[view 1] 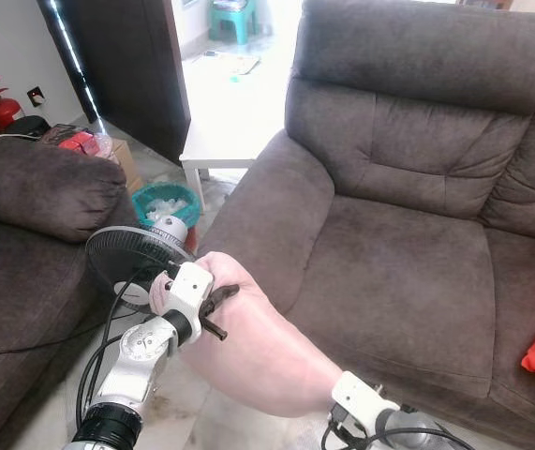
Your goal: Move the pillow to the sofa from floor
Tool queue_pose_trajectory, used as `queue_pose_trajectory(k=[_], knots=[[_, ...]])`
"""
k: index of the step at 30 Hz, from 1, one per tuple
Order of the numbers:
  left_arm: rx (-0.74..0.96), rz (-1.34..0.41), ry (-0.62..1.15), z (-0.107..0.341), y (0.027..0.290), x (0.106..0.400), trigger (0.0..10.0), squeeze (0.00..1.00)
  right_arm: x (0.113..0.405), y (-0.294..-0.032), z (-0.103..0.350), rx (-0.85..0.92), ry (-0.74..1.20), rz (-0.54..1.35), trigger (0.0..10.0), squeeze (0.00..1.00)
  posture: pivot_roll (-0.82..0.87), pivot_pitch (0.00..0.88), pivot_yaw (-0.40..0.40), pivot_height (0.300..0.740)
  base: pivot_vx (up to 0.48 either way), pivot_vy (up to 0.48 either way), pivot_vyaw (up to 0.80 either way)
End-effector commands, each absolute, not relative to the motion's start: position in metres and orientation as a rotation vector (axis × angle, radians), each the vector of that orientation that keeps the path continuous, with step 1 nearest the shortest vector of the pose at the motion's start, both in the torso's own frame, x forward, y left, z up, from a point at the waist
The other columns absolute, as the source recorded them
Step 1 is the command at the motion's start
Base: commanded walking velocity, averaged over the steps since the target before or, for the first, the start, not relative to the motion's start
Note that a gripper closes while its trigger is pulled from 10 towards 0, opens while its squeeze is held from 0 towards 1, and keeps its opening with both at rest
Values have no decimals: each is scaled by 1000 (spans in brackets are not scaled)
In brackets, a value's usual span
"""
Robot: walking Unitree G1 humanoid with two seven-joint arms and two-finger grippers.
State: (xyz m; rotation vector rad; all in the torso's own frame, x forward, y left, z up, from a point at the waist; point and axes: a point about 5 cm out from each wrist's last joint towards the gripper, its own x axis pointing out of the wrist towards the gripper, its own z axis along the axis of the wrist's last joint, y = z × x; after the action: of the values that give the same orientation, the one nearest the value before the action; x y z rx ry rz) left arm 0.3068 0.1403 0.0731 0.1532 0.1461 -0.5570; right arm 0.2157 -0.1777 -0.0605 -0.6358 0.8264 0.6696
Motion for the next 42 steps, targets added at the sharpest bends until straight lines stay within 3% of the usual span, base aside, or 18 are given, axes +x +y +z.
queue_pose_trajectory(k=[1,5,6,8,9,10,41,42], knots=[[166,-570,62,91,136,312,10000,0,212,-179,-63,-632,845,669,10000,0,100,9,-8,740,0,0,0],[167,-568,61,91,135,312,10000,0,204,-179,-68,-620,857,660,10000,0,105,14,-8,740,0,0,0],[166,-568,60,91,135,312,10000,0,204,-178,-68,-617,859,661,4941,0,107,15,-8,740,0,0,0],[165,-570,58,92,134,312,10000,0,205,-176,-69,-606,862,651,4157,0,107,15,-8,740,0,0,0],[165,-570,57,92,134,312,10000,0,205,-175,-69,-604,863,649,4157,0,107,15,-8,740,0,0,0],[162,-573,56,92,133,312,10000,0,205,-175,-69,-605,865,647,10000,0,109,15,-9,740,0,0,0],[99,-668,3,109,118,311,10000,0,214,-171,-68,-601,879,480,10000,0,124,12,-8,740,0,0,0],[99,-668,1,110,118,312,10000,0,213,-172,-69,-601,879,480,9569,0,125,11,-7,740,0,0,0]])
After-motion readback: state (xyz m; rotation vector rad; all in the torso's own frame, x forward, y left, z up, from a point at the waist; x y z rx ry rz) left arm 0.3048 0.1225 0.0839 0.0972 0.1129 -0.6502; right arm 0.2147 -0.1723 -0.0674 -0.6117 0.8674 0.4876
